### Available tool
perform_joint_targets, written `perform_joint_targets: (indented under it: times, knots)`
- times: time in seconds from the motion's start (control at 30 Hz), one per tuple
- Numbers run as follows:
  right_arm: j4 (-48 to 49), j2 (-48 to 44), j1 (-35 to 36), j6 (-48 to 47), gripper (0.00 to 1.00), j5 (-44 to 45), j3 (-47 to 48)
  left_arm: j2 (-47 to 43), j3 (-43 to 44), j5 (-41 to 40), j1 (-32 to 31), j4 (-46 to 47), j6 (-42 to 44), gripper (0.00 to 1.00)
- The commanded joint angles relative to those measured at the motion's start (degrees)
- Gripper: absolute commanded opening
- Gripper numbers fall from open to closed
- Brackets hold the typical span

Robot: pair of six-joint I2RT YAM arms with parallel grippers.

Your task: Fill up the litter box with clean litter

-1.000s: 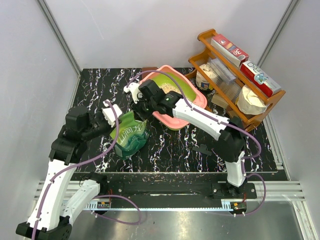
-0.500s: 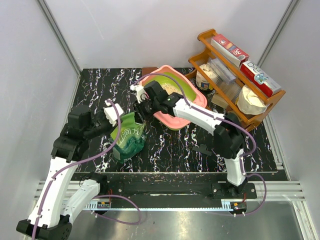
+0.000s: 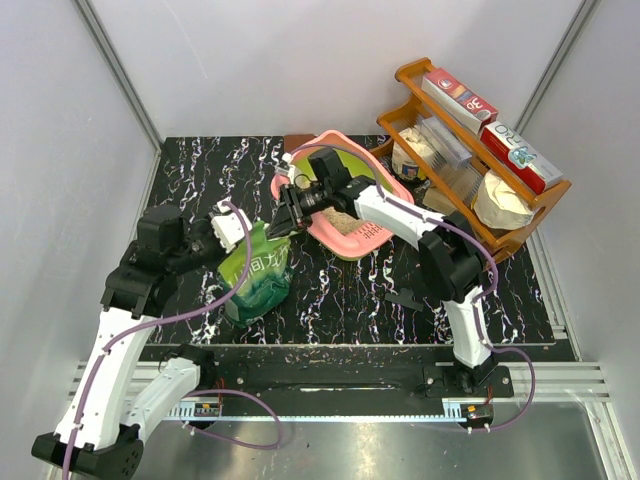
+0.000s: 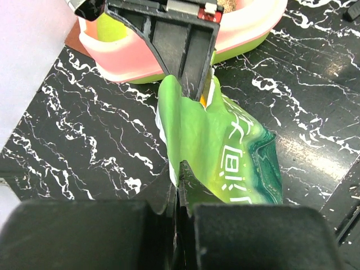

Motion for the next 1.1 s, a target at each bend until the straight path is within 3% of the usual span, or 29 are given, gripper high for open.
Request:
perform_joint_targets:
  times: [0.0, 0.17, 0.4, 0.63, 1.07]
  knots:
    - [2.5, 0.9, -3.6, 8.1, 0.00, -6.0, -0.8, -0.6, 5.0, -3.4, 0.1, -2.2, 5.0, 0.02]
    - [3.7, 0.3, -7.5, 12.8, 0.00, -8.8, -1.5, -0.7, 6.5, -5.7, -0.2, -5.5, 6.6, 0.02]
    - [20.6, -0.9, -12.2, 29.9, 0.00, -12.6, -5.7, -1.3, 5.6, -5.3, -0.3, -6.0, 4.7, 0.03]
    - [22.7, -2.3, -12.6, 32.5, 0.00, -13.0, -7.4, -1.0, 5.9, -5.2, -0.3, -5.7, 4.5, 0.03]
    - [16.6, -8.5, -14.7, 29.8, 0.00, -7.6, -8.3, -0.9, 6.3, -4.6, -0.2, -4.6, 4.1, 0.04]
